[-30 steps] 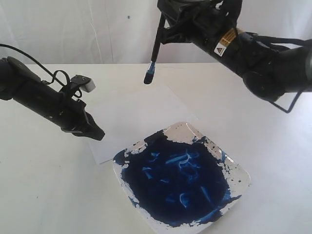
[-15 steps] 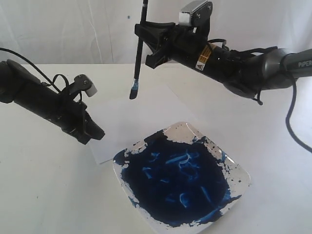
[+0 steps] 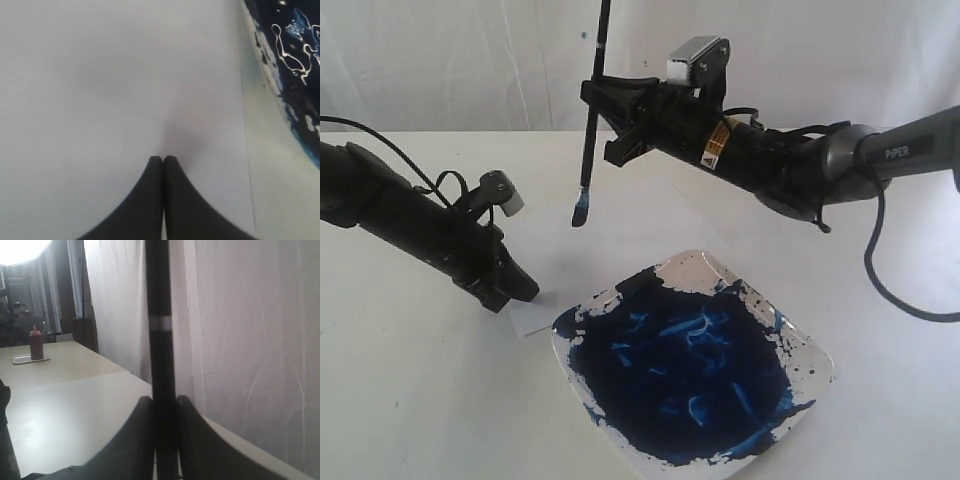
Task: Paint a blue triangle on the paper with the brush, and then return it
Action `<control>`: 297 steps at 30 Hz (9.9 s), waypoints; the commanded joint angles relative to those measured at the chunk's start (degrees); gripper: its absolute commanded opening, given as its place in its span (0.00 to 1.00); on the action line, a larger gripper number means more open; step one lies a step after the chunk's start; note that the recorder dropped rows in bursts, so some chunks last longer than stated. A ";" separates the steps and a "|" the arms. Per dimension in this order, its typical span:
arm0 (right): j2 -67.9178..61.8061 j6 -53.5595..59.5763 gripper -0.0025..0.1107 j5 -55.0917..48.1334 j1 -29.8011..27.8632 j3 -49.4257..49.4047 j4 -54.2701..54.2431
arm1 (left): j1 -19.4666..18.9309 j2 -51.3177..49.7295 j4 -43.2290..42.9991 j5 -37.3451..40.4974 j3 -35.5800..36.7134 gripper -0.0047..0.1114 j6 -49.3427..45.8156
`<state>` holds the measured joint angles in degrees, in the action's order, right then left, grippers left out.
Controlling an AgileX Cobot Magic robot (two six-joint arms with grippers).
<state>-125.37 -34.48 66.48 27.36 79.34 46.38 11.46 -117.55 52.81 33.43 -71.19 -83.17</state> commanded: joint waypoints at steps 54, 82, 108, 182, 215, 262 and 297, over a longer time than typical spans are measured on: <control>-5.11 3.49 0.02 -5.65 2.87 5.33 -2.90 | 0.09 0.12 -0.96 1.18 0.43 0.04 -0.09; -5.11 4.75 0.02 -6.90 -5.21 5.33 -3.28 | 0.09 0.12 -0.96 1.18 0.43 0.04 -0.09; 7.01 -5.19 0.02 -31.11 7.39 5.12 -10.45 | 0.09 0.12 -1.41 1.18 0.43 0.04 -0.10; 2.78 48.82 0.02 -36.70 17.27 5.12 -80.46 | 0.09 0.12 -1.41 1.18 0.43 0.04 -0.10; 6.82 83.72 0.02 -28.43 17.27 5.12 -116.19 | 0.09 0.12 -1.41 1.18 0.43 0.04 -0.10; 4.72 30.52 0.02 -33.45 8.74 6.13 -49.08 | 0.09 0.12 -1.39 1.15 0.43 0.04 0.02; 1.86 34.48 0.02 -36.81 8.61 6.13 -49.39 | 0.09 0.12 -1.39 1.15 0.43 0.04 0.02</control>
<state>-123.91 -0.68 31.12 36.45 85.37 -3.41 11.46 -117.55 51.55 33.53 -71.19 -83.27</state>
